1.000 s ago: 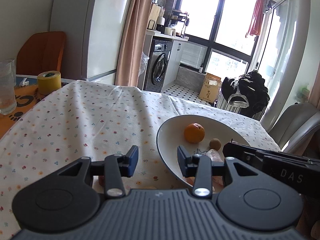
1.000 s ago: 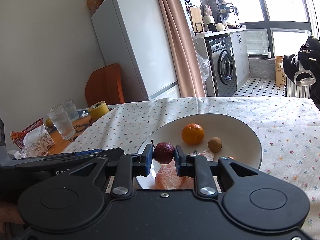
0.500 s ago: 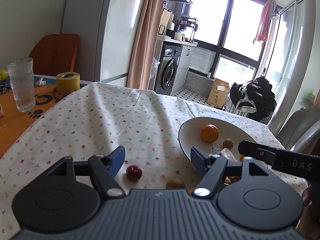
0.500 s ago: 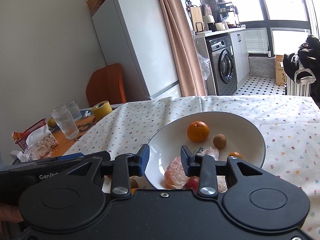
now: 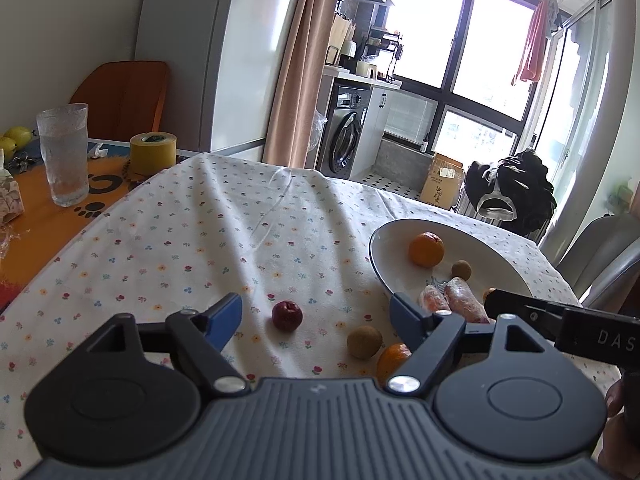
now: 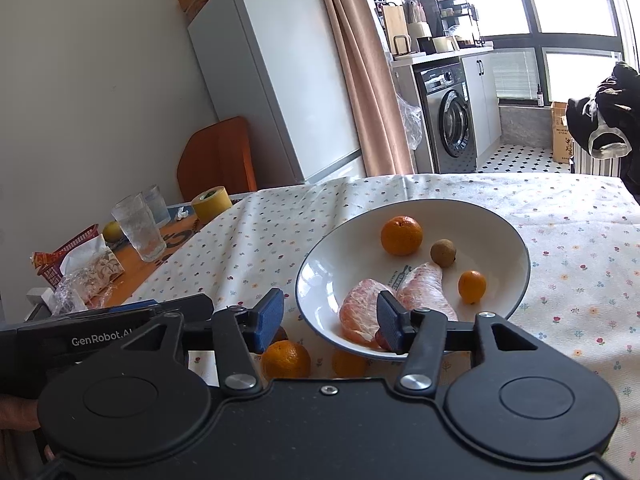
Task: Organize fruits
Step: 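Open both grippers to release the pomelo segment and plum in the bowl, then withdraw both grippers from the bowl toward the loose oranges, then grasp the large mandarin with the left gripper while the right grasps a small kumquat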
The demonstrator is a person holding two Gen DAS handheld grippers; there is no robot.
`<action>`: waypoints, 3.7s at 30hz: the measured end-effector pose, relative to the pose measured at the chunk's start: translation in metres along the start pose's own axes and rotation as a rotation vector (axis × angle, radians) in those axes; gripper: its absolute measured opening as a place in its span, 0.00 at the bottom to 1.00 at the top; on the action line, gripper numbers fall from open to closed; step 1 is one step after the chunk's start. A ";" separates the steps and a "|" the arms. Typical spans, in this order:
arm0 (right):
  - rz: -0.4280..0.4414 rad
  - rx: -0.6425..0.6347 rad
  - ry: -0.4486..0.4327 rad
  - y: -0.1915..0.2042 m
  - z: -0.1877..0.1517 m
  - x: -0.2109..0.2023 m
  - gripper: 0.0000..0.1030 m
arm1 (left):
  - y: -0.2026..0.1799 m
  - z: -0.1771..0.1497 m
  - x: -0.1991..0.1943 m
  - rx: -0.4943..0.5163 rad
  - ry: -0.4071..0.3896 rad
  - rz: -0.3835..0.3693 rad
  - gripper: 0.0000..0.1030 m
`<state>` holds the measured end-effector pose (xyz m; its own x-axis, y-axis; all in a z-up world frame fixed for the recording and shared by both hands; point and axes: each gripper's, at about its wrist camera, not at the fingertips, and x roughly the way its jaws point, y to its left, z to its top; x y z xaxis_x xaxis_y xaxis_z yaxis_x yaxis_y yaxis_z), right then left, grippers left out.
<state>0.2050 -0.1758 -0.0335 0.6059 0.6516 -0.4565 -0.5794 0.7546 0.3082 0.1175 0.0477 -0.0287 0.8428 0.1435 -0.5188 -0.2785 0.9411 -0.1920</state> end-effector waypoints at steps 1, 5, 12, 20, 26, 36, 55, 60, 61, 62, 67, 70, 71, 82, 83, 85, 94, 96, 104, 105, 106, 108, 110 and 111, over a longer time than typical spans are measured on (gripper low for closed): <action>0.001 0.001 0.001 0.001 -0.001 -0.002 0.55 | 0.001 -0.001 -0.001 -0.002 0.001 -0.001 0.80; -0.002 0.009 0.007 0.003 -0.007 -0.006 0.74 | 0.003 -0.004 -0.004 0.004 0.017 -0.005 0.83; -0.022 0.001 0.037 0.008 -0.016 -0.010 0.91 | 0.007 -0.014 -0.008 0.014 0.072 -0.032 0.89; -0.027 -0.035 0.068 0.015 -0.024 -0.012 0.94 | 0.012 -0.023 -0.011 0.025 0.095 -0.053 0.90; -0.033 -0.051 0.076 0.017 -0.030 -0.009 0.94 | 0.011 -0.026 -0.010 0.033 0.105 -0.074 0.90; -0.037 0.000 0.095 0.000 -0.036 -0.003 0.85 | 0.001 -0.029 0.001 0.059 0.122 -0.120 0.90; 0.010 0.159 0.124 -0.045 -0.039 0.004 0.65 | -0.032 -0.034 0.040 0.074 0.161 -0.203 0.59; 0.013 0.169 0.133 -0.047 -0.039 0.007 0.60 | -0.037 -0.034 0.049 0.063 0.159 -0.170 0.52; 0.017 0.170 0.135 -0.047 -0.038 0.008 0.59 | -0.038 -0.034 0.051 0.062 0.155 -0.165 0.49; 0.023 0.170 0.136 -0.047 -0.038 0.009 0.59 | -0.039 -0.034 0.052 0.063 0.155 -0.172 0.48; 0.023 0.159 0.135 -0.043 -0.035 0.014 0.57 | -0.041 -0.034 0.049 0.068 0.150 -0.168 0.36; 0.024 0.149 0.138 -0.039 -0.033 0.018 0.57 | -0.036 -0.035 0.045 0.051 0.149 -0.166 0.35; 0.021 0.146 0.140 -0.037 -0.033 0.020 0.56 | -0.034 -0.036 0.044 0.047 0.149 -0.168 0.35; -0.017 0.099 0.167 -0.015 -0.032 0.040 0.51 | -0.004 -0.031 0.026 -0.009 0.108 -0.167 0.35; -0.019 0.096 0.168 -0.013 -0.031 0.041 0.51 | -0.001 -0.031 0.025 -0.015 0.107 -0.166 0.35; -0.024 0.092 0.168 -0.009 -0.031 0.044 0.51 | 0.006 -0.031 0.023 -0.026 0.102 -0.162 0.35; -0.089 0.071 0.159 0.007 -0.030 0.056 0.50 | 0.028 -0.032 0.018 -0.072 0.093 -0.149 0.35; -0.093 0.050 0.160 0.010 -0.031 0.058 0.33 | 0.031 -0.033 0.016 -0.077 0.091 -0.150 0.35; -0.053 0.026 0.163 0.017 -0.033 0.046 0.22 | 0.035 -0.031 0.009 -0.087 0.072 -0.152 0.35; -0.050 0.025 0.160 0.018 -0.032 0.044 0.22 | 0.034 -0.031 0.008 -0.087 0.070 -0.152 0.35; -0.047 0.024 0.156 0.018 -0.031 0.041 0.22 | 0.033 -0.030 0.006 -0.085 0.067 -0.153 0.35; -0.037 0.026 0.146 0.018 -0.029 0.036 0.22 | 0.030 -0.029 0.004 -0.080 0.062 -0.155 0.35; -0.032 0.025 0.135 0.018 -0.027 0.030 0.22 | 0.026 -0.028 0.002 -0.073 0.055 -0.157 0.35; -0.029 0.024 0.129 0.018 -0.026 0.028 0.22 | 0.025 -0.027 0.001 -0.072 0.052 -0.158 0.35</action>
<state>0.1979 -0.1463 -0.0624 0.5461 0.6148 -0.5689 -0.5481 0.7759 0.3123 0.0990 0.0627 -0.0564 0.8542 -0.0225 -0.5195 -0.1780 0.9260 -0.3328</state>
